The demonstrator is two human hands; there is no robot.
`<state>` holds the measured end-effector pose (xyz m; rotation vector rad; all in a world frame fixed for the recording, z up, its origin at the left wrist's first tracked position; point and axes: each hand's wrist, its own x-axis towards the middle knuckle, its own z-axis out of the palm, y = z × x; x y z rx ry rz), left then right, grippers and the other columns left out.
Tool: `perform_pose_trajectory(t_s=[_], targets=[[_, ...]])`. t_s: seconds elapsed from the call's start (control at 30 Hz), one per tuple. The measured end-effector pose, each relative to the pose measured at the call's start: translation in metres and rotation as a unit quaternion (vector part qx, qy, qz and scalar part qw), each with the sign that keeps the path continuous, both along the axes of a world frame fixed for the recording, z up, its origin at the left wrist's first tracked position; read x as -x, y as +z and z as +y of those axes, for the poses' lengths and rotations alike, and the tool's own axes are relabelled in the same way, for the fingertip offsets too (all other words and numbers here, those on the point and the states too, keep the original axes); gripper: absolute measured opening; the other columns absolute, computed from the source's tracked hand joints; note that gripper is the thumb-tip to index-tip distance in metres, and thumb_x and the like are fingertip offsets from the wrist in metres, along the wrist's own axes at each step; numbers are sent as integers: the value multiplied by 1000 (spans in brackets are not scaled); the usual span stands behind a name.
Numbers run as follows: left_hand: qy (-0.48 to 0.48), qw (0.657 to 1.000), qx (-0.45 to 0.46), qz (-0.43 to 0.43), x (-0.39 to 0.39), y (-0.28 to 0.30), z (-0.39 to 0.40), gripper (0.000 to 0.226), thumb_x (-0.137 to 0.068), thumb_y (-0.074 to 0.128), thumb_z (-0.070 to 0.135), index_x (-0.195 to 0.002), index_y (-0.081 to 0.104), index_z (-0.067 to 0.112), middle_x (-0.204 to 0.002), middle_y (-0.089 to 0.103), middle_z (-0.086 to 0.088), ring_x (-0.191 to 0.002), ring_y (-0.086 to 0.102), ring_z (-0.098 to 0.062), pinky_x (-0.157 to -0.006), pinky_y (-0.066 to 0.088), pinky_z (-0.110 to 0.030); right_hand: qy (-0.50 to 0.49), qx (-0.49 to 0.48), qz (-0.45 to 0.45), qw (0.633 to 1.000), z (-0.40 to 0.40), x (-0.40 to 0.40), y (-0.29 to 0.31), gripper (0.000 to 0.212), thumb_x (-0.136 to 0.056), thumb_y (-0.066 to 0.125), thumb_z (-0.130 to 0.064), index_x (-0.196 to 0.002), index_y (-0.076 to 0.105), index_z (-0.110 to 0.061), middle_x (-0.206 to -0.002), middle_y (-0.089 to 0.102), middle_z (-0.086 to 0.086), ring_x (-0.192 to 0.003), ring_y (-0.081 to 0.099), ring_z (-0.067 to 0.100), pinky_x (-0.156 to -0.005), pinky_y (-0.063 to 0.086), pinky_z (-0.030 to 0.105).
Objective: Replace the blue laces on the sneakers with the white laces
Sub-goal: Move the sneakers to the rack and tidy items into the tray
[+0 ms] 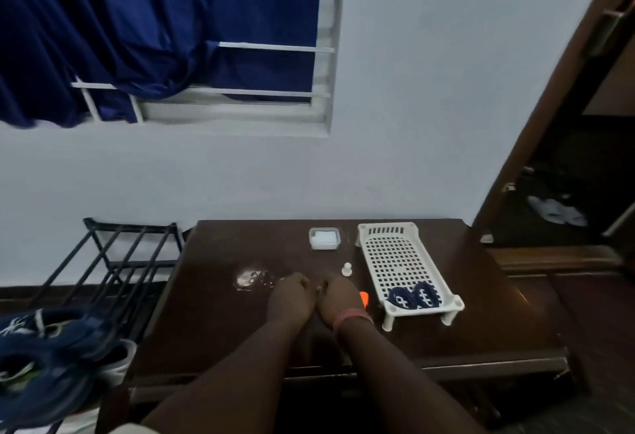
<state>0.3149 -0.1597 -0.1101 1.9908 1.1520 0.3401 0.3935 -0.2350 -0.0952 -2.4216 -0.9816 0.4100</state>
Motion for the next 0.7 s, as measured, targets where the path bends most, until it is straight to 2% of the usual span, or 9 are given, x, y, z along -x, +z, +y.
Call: perform_pose_trajectory(t_s=[0.1, 0.2, 0.4, 0.47, 0.53, 0.63, 0.7], targets=[[-11, 1000, 16, 13, -14, -7, -7, 11, -87, 59, 25, -89, 69, 23, -98, 73, -2, -99, 66, -22, -88, 52, -35, -20, 0, 21, 1000, -9, -11, -3, 22, -91, 47, -22, -86, 68, -17, -100, 71, 10, -102, 63, 28, -88, 48, 34], [-25, 999, 23, 9, -29, -13, -10, 16, -83, 57, 20, -93, 70, 23, -100, 73, -2, -98, 66, -22, -86, 52, -35, -30, -4, 28, 999, -14, -26, -6, 23, -92, 49, -18, -91, 70, -9, -103, 71, 12, -103, 63, 28, -85, 46, 31], [-27, 999, 35, -3, -52, -22, -5, 13, -87, 60, 23, -95, 70, 20, -95, 72, 0, -95, 65, -22, -82, 52, -35, -56, -18, 45, 997, -7, -56, -24, 19, -89, 53, -18, -97, 65, -4, -111, 67, 13, -104, 62, 30, -81, 44, 29], [-27, 999, 45, -3, -56, -21, 0, 19, -82, 60, 27, -95, 70, 19, -94, 71, 0, -94, 65, -23, -83, 52, -35, -70, -20, 35, 997, -1, -65, -31, 17, -87, 56, -19, -98, 63, -7, -106, 65, 11, -101, 61, 29, -81, 44, 30], [-25, 998, 58, -5, -61, -20, 7, 35, -73, 56, 34, -100, 69, 16, -98, 71, 0, -95, 63, -21, -82, 49, -32, -79, -15, 23, 996, 9, -76, -35, 13, -86, 57, -16, -96, 61, -8, -104, 63, 11, -100, 61, 28, -80, 44, 30], [-20, 998, 55, -8, -71, -21, 22, 35, -88, 57, 19, -123, 64, 15, -119, 66, -1, -107, 58, -18, -82, 36, -22, -78, -26, -6, 997, 28, -94, -38, 8, -87, 54, -13, -94, 57, -12, -103, 60, 8, -98, 60, 26, -81, 46, 31], [-24, 997, 69, -31, -80, -22, 36, 24, -93, 59, 23, -117, 63, 24, -115, 65, 5, -105, 58, -14, -85, 38, -24, -69, -37, -7, 997, 45, -105, -41, 13, -88, 52, -15, -98, 59, -12, -104, 61, 7, -97, 61, 24, -82, 50, 32]])
